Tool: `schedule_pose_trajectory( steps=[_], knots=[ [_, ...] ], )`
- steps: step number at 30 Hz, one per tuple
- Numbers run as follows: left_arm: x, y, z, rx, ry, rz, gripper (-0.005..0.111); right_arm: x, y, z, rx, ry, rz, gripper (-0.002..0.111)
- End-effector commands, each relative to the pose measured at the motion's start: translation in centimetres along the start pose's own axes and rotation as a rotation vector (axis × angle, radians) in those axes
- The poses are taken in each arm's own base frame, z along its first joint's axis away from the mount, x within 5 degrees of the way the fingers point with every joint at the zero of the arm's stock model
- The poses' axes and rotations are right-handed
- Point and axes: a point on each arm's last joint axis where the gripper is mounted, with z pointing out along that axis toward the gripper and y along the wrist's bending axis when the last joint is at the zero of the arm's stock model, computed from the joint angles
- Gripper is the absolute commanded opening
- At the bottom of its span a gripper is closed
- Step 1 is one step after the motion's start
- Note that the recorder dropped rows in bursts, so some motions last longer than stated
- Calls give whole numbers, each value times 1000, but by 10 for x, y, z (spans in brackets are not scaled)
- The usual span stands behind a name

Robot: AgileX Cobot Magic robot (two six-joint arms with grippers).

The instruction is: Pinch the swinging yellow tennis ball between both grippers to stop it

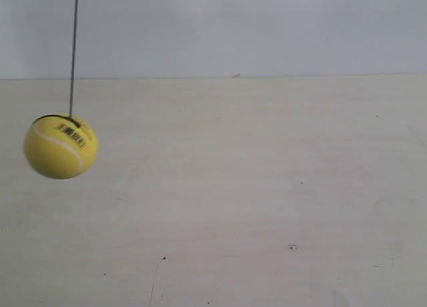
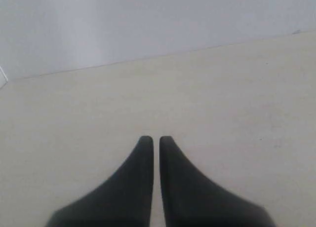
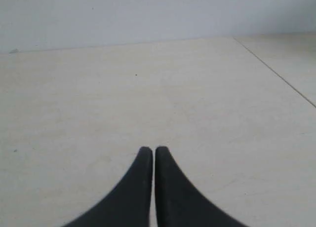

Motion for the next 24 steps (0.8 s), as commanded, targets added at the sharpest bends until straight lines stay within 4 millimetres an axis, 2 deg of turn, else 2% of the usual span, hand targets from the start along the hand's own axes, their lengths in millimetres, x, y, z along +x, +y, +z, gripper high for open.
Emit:
schedule_pose_trajectory(
  steps=[1, 5, 8, 16, 21, 24],
  knots=[
    [0, 0, 0, 3, -8, -9, 5, -2, 0, 0, 0, -20, -10, 0],
    [0, 0, 0, 3, -8, -9, 5, -7, 1, -1, -5, -81, -39, 0],
    [-1, 0, 0, 1, -20, -9, 5, -17, 2, -2, -19, -188, -39, 0],
    [-14, 2, -1, -25, -169, -13, 5, -37, 5, -8, -50, -421, -35, 0],
    [-19, 3, -2, -19, -224, -100, 5, -43, 6, -11, -60, -491, -31, 0],
    [-30, 6, -6, -17, -356, -287, 5, -49, 7, -15, -76, -563, -10, 0]
  ],
)
